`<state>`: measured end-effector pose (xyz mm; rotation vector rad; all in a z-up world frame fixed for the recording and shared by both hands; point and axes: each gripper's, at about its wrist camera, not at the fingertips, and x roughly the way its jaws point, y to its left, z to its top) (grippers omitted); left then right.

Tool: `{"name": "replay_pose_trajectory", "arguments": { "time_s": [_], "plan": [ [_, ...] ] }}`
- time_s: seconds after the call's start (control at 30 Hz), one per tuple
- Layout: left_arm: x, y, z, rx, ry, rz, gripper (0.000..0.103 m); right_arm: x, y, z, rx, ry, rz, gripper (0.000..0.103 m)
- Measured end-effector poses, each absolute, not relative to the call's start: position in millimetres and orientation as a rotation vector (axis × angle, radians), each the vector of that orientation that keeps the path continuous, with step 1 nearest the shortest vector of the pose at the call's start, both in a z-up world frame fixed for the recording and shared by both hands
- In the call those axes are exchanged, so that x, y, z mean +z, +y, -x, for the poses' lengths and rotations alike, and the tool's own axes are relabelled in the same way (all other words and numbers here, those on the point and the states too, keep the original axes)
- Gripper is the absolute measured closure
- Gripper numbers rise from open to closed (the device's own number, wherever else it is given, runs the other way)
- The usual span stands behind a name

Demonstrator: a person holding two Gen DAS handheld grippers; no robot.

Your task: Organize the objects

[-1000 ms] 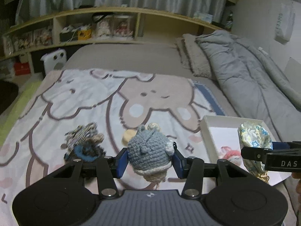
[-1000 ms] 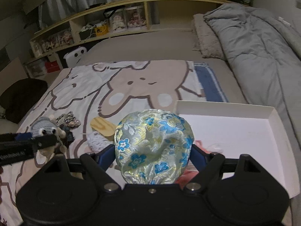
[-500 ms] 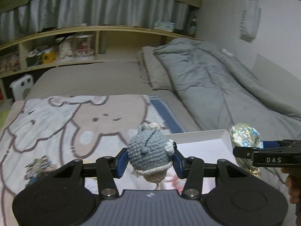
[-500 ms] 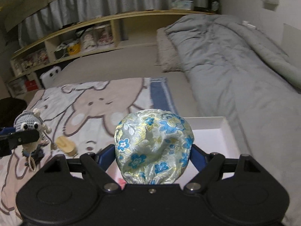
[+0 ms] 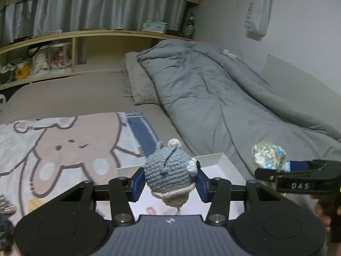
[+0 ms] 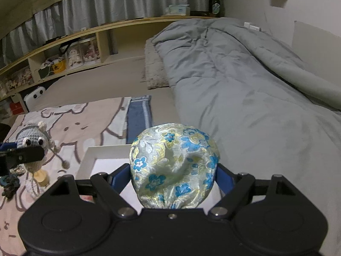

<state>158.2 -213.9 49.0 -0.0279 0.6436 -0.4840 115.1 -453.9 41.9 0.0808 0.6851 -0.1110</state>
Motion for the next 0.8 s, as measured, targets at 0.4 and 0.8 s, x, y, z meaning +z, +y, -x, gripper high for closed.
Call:
{"name": "replay_pose_trajectory", "arguments": {
  "time_s": [0.4,0.8],
  "plan": [
    [-8,-275,-186,-0.619,0.722,0.093,0.053,-36,-466,-144,-0.058,0.784,-0.052,0.019],
    [-58,-309,-180,-0.718,0.871,0.205,0.053,-79,-485,-119,0.039,0.913,0.003,0.019]
  ]
}}
